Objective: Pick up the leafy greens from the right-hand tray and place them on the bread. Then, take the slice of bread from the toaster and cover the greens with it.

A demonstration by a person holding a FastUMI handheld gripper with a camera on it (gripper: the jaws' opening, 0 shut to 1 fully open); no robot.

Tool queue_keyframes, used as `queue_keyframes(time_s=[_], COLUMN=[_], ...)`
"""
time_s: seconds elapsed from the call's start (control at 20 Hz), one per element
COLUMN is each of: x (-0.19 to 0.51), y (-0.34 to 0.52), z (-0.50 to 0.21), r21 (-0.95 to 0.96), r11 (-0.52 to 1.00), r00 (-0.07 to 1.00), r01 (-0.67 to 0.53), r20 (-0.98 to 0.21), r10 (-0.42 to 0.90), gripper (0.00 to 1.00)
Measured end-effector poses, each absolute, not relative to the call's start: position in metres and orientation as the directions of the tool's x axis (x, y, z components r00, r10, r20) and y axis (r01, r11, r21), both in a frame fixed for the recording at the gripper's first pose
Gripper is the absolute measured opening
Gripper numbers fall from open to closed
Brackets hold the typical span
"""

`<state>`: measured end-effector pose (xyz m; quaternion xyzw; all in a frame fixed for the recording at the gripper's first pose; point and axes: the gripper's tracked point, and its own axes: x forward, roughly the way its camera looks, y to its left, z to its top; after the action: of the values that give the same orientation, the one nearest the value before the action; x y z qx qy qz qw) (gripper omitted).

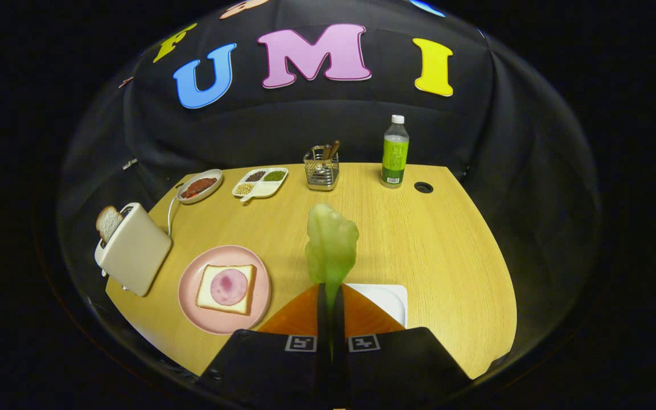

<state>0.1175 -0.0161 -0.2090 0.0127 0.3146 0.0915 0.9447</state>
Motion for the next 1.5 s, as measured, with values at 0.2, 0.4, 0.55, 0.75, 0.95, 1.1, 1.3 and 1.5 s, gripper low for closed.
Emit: queue_keyframes(time_s=[0.2,0.4,0.55,0.75,0.95,1.1,1.3,1.5], x=[0.115,0.109,0.106,0.102,0.099,0.099,0.099,0.103], y=[0.029,0.071,0.098,0.124,0.145,0.159,0.169,0.171], z=[-0.197,-0.196,-0.198,-0.212,-0.237,-0.257,-0.277,-0.288], r21=[0.101,0.092,0.096,0.08,0.05,0.03,0.002,-0.021], r11=[0.973,0.96,0.951,0.942,0.929,0.918,0.91,0.907], r00=[0.791,0.782,0.771,0.745,0.705,0.673,0.65,0.641], r01=[-0.208,-0.266,-0.294,-0.327,-0.367,-0.395,-0.415,-0.42], r20=[-0.568,-0.562,-0.565,-0.591,-0.637,-0.671,-0.7,-0.714], r10=[0.228,0.271,0.295,0.309,0.313,0.311,0.297,0.28], gripper=[0.05,0.05,0.05,0.05,0.05,0.06,0.08,0.11])
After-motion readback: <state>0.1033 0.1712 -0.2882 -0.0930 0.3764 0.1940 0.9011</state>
